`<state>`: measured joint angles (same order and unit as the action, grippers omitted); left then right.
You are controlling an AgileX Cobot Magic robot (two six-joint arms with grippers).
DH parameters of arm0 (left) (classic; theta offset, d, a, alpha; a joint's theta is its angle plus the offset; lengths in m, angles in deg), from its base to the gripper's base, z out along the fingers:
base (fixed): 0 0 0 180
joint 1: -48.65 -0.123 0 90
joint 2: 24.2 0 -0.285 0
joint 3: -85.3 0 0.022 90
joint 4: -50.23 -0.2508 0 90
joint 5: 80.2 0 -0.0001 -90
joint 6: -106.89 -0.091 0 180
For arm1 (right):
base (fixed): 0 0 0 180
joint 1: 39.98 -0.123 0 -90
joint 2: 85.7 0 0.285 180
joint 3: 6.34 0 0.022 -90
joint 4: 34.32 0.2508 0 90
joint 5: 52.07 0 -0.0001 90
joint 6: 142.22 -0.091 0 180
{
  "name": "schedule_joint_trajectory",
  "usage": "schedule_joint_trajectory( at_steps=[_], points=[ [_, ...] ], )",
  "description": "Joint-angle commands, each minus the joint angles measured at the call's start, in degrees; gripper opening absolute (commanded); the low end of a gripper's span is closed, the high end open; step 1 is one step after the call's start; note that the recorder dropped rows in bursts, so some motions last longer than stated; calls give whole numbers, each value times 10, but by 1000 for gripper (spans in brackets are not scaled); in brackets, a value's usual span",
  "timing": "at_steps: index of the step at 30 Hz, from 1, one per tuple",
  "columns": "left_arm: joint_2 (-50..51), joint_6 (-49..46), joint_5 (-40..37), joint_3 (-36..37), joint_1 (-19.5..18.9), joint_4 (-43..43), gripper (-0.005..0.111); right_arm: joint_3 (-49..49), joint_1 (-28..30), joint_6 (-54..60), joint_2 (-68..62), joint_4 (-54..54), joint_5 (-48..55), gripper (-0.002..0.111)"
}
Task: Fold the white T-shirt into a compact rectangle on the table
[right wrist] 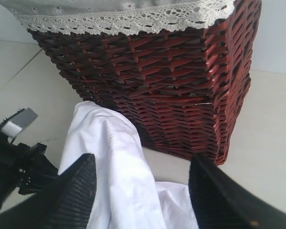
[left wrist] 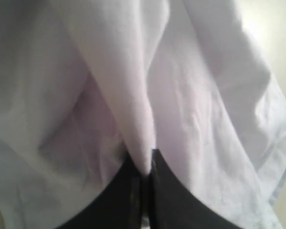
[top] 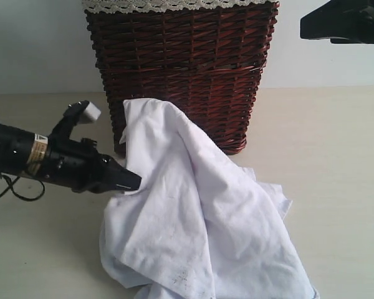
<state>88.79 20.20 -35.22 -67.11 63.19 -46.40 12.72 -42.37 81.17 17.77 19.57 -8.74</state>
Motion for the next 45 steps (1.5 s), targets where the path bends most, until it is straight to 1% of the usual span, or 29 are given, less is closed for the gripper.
schedule_joint_trajectory(
  at_steps=[1,4,5,7,8,10,11,14,18,19,21,23,25,28,30,32,33,35,37,38,40,41,42,43,45],
  points=[
    [-80,150,51,-17,-48,-33,0,-5,3,-1,-1,0,4,57],
    [-135,241,91,-22,-112,-33,0,-5,3,-1,-1,0,7,57],
    [-156,258,117,-26,-136,-33,0,-5,3,-1,-1,0,9,57],
    [-184,271,156,-33,-179,-33,0,-5,3,-1,-1,0,13,57],
    [-204,278,178,-38,-209,-33,0,-5,3,-1,-1,0,14,57],
    [-231,285,191,-44,-258,-33,0,-5,3,-1,-1,0,15,57],
    [-246,285,189,-45,-286,-33,0,-5,3,-1,-1,0,18,57],
    [-269,285,139,-45,-347,-33,0,-5,3,-1,-1,0,22,57],
    [-279,284,94,-45,-398,-33,0,-5,3,-1,-1,0,24,57],
    [-280,284,84,-45,-406,-33,0,-5,3,-1,-1,0,23,57],
    [-279,284,70,-45,-410,-33,0,-5,3,-5,-1,1,23,57],
    [-278,284,47,-44,-407,-33,2,-5,3,-13,-1,1,27,57],
    [-278,284,31,-44,-405,-33,11,-5,3,-13,-2,1,35,56],
    [-278,284,21,-44,-406,-33,37,-5,3,-13,-7,-3,44,55],
    [-278,284,20,-44,-402,-30,59,-5,3,-14,-11,-3,47,55],
    [-278,284,25,-44,-390,-8,71,-5,3,-14,-14,-3,47,55],
    [-278,284,34,-44,-380,10,74,-5,3,-14,-14,-3,47,55],
    [-278,281,67,-44,-357,47,75,-5,3,-14,-14,-2,47,55],
    [-278,236,113,-44,-322,70,75,-5,3,-14,-14,0,47,55],
    [-278,208,130,-44,-297,61,75,-5,3,-14,-14,1,47,55],
    [-278,195,133,-44,-240,5,75,-5,3,-14,-14,3,47,55],
    [-278,193,126,-44,-203,-33,75,-5,3,-14,-14,3,47,55],
    [-277,173,121,-34,-165,-33,74,-5,3,-14,-14,3,47,55],
    [-277,157,121,-20,-138,-33,73,-5,3,-14,-14,3,48,55],
    [-276,86,114,14,-75,-33,68,-5,3,-14,-14,3,49,55]
  ],
)
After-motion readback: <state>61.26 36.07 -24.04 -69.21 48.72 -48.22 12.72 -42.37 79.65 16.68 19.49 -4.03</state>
